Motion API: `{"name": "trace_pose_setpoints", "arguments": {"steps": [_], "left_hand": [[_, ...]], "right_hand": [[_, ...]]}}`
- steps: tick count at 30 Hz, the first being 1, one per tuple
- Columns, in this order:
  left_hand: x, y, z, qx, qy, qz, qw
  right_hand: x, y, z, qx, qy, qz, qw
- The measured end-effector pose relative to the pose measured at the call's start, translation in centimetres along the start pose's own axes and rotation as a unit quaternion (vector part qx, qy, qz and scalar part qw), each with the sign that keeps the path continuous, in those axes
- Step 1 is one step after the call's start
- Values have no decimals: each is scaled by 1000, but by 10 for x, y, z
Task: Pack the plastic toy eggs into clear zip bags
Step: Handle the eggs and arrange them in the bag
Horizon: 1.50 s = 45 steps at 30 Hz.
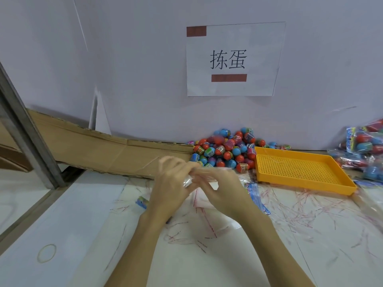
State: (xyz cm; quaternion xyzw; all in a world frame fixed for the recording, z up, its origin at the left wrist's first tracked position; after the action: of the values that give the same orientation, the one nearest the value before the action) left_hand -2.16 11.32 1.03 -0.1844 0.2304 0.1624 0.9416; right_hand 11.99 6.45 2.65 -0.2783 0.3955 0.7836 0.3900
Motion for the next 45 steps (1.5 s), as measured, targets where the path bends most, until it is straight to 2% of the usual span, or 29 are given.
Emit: {"name": "trace_pose_setpoints", "arguments": {"steps": [4,7,9,11,14,18,21,25,31,39,43,45], "left_hand": [[-1,-5,1,-8,24,-13,1000],[-6,-5,2,-21,34,-2,999],[-13,1,4,-104,1,-31,994],[-18,9,1,-214,-55,-91,971],[-21,22,-3,-331,-141,-169,918],[-22,29,-8,-381,-202,-247,868],[-23,36,-13,-421,-213,-260,843],[-21,36,-14,-435,-188,-238,848],[-14,31,-11,-413,-138,-241,867],[-3,26,-10,-413,-55,-275,867],[2,20,-8,-415,7,-325,850],[5,18,-8,-424,34,-342,838]], "right_hand": [[-5,-4,0,14,-21,0,1000],[-13,-6,2,54,-85,111,989],[-21,-15,3,113,-144,195,964],[-26,-27,0,163,-180,190,951],[-19,-42,-3,193,-124,75,970],[8,-47,-6,153,21,-79,985],[18,-46,-7,168,51,-162,971],[9,-64,-11,265,26,-259,929],[4,-82,-15,295,31,-235,926],[1,-75,-12,248,-22,-248,936],[-1,-72,-12,238,-52,-168,955],[-6,-64,-9,214,-106,-117,964]]}}
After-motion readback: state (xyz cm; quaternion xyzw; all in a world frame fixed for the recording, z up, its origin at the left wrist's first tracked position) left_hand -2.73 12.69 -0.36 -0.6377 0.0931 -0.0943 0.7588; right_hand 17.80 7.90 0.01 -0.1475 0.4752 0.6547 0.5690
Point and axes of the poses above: each hand's wrist, its own z-axis towards the middle knuckle, its own x-axis out of the palm, y = z × x, the point moved 4 cm from there along z, towards the middle knuckle, and after that the axes turned 15 degrees about -z, right-handed, at the moved point
